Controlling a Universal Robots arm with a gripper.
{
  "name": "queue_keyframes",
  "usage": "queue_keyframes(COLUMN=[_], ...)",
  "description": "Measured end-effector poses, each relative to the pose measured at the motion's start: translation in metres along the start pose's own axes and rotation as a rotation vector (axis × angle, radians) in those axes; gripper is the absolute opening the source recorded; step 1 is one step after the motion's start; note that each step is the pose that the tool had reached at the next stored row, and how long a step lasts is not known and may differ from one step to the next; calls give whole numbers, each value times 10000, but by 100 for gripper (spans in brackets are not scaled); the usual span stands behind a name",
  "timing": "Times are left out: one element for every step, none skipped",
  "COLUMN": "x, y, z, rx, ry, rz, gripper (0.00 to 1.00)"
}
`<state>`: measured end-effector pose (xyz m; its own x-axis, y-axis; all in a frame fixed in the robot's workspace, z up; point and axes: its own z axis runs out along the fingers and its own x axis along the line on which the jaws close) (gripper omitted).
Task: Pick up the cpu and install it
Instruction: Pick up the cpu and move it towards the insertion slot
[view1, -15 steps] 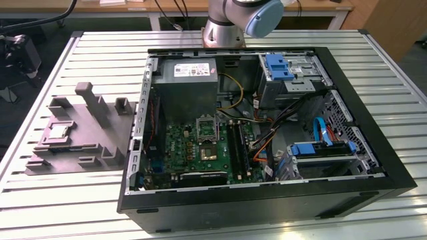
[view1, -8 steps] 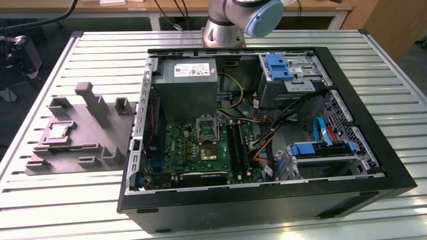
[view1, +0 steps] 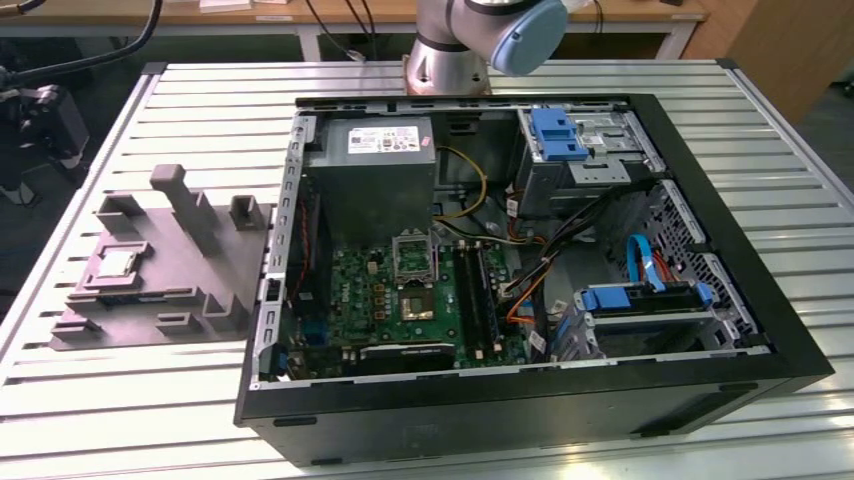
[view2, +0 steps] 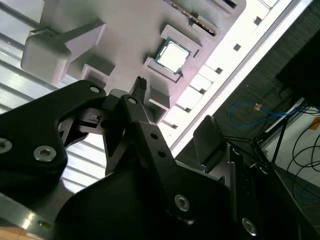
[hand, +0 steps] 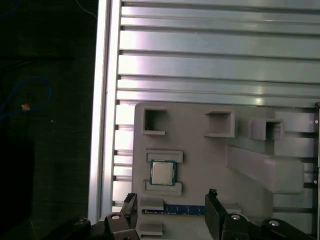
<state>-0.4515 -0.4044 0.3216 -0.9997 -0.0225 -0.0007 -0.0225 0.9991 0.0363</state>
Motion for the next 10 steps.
queue_keyframes(x=[0, 0, 0, 0, 0, 0, 0, 0, 0, 0], y=[-1, -1, -2, -2, -3, -3, -3, -4, -3, -4], z=[12, 24, 37, 49, 62, 73, 81, 88, 92, 97], rx=[0, 0, 0, 1, 0, 0, -1, -2, -2, -2], ry=[-1, -2, -3, -2, -4, -4, -5, -5, -3, -4], rz=[19, 41, 59, 74, 87, 96, 99, 100, 101, 101], gripper=[65, 65, 65, 65, 65, 65, 65, 65, 65, 65])
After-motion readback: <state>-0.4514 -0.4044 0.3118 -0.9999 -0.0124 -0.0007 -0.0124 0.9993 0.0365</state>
